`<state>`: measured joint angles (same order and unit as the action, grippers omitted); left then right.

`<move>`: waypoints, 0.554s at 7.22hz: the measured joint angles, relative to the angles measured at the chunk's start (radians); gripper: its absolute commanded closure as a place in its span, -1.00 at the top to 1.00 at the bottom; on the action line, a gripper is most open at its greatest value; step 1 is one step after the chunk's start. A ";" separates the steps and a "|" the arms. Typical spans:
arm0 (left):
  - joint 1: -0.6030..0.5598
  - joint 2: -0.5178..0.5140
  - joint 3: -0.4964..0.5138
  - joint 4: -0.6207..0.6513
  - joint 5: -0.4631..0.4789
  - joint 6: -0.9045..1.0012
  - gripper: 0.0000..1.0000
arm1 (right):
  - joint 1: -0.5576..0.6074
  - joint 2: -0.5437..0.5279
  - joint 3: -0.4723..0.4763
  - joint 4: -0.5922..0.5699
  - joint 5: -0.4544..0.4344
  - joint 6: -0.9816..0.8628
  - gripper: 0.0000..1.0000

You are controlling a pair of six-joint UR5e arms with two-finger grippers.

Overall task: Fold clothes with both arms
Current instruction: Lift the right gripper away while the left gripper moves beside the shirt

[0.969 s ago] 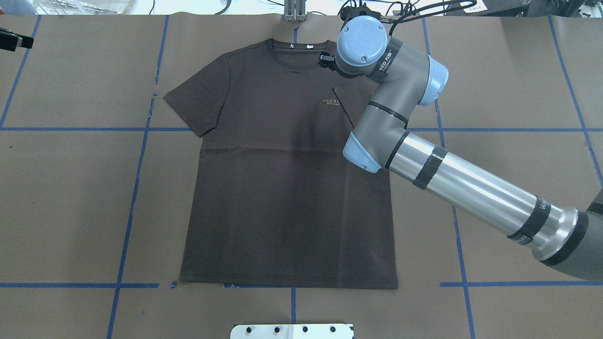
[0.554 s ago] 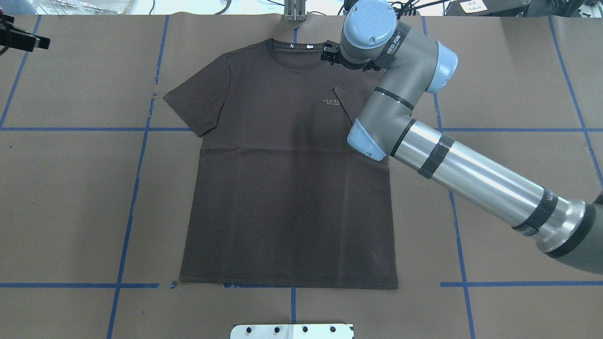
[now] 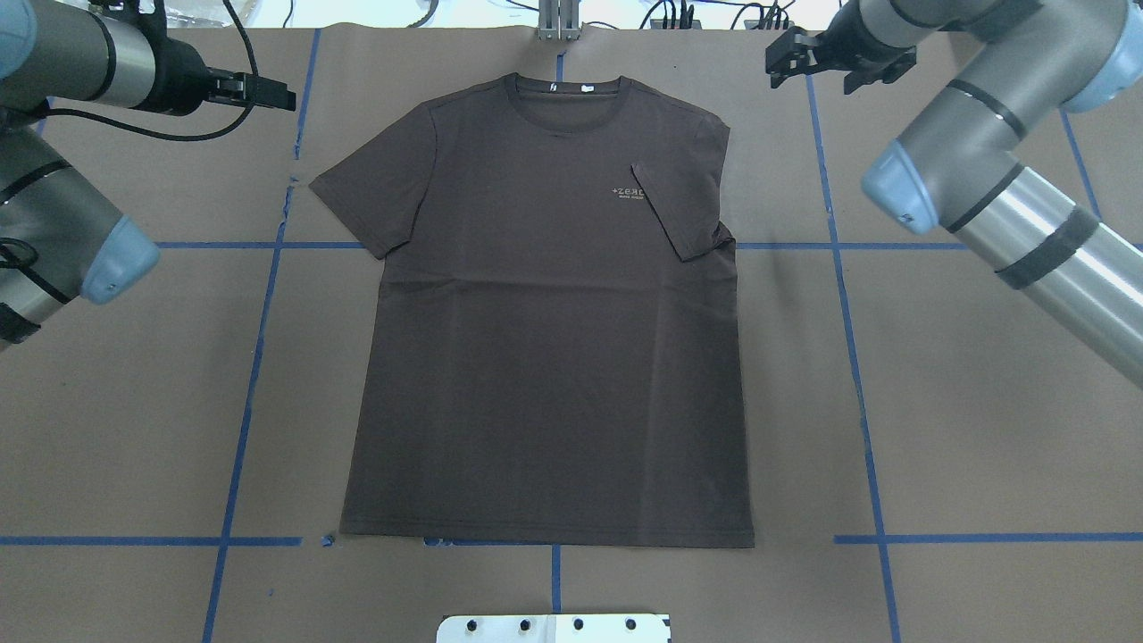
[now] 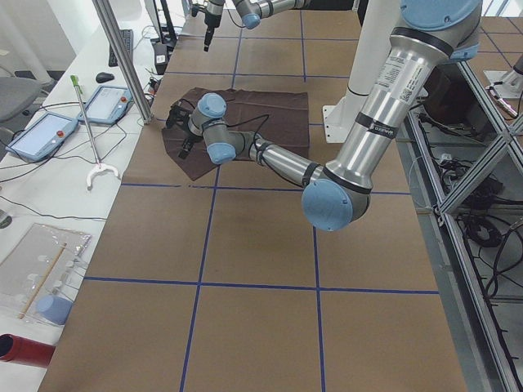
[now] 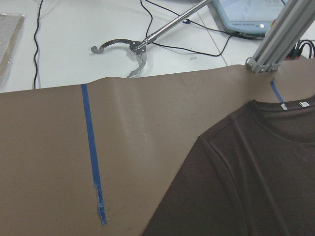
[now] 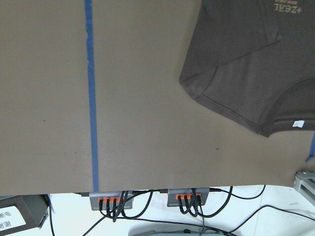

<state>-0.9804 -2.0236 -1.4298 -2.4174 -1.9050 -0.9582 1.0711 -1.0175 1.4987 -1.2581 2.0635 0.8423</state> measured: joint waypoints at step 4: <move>0.099 -0.025 0.159 -0.097 0.150 -0.116 0.36 | 0.109 -0.119 0.040 0.019 0.136 -0.165 1.00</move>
<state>-0.8818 -2.0490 -1.2705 -2.5149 -1.7551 -1.0741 1.1803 -1.1367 1.5391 -1.2395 2.1994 0.6778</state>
